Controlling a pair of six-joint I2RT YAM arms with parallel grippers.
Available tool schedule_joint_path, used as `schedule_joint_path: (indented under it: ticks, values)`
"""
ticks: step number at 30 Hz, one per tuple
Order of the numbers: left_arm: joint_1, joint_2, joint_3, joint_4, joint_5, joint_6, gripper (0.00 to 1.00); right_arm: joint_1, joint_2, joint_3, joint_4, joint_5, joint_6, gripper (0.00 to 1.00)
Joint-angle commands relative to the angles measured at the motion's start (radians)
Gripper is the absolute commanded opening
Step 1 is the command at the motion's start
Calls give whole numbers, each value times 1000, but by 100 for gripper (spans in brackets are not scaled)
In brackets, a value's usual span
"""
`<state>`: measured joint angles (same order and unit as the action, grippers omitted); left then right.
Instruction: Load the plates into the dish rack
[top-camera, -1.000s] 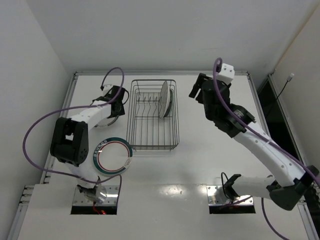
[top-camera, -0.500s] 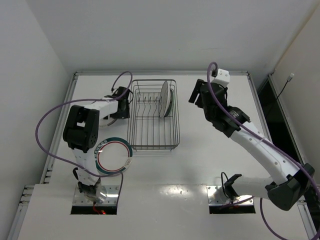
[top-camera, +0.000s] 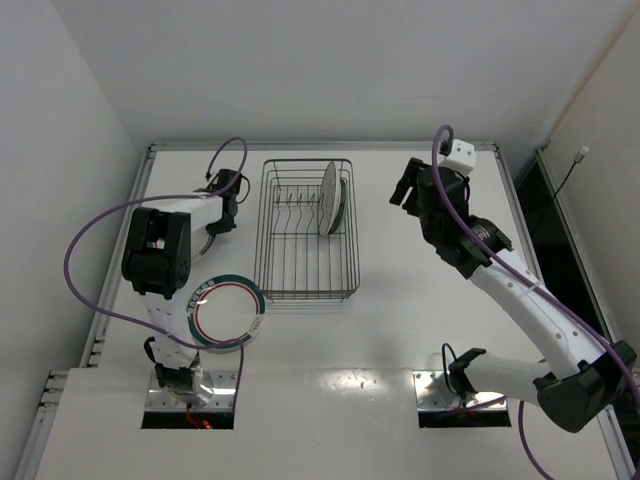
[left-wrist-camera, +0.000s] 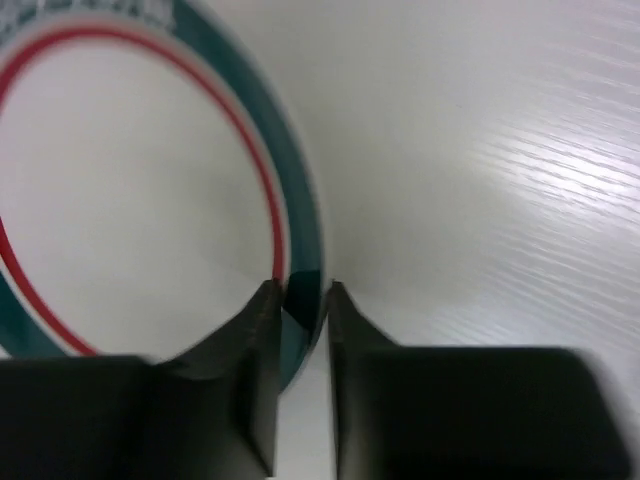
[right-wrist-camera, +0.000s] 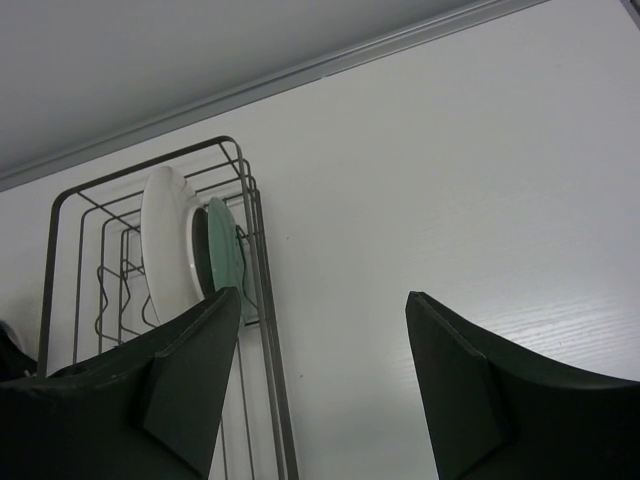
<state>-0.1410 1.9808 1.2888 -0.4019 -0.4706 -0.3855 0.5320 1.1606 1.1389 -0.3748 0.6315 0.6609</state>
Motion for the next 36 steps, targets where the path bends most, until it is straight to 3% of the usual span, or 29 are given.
schedule_joint_path:
  ticks: [1, 5, 11, 19, 23, 26, 30, 36]
  values:
    - [46, 69, -29, -37, 73, -18, 0, -9, -32, -8, 42, -10, 2, 64]
    - [46, 66, -39, -37, 95, -18, 0, -18, -44, -18, 33, -10, 2, 64]
    - [46, -104, -2, -46, 105, -27, 0, -18, -64, -18, 33, -10, 2, 64]
    - [-6, -316, 243, -158, 92, -38, 0, -18, -84, -48, 33, -1, 11, 64]
    - [-31, -367, 360, -192, 151, -56, 0, -18, -84, -73, 33, 11, 20, 64]
    - [-86, -415, 452, -193, 214, -56, 0, -27, -93, -100, 33, 11, 31, 64]
    - [-149, -445, 532, -128, 413, -87, 0, -59, -93, -123, 54, -10, 40, 64]
    - [-158, -456, 454, 162, 784, -283, 0, -90, -93, -160, 63, -39, 49, 64]
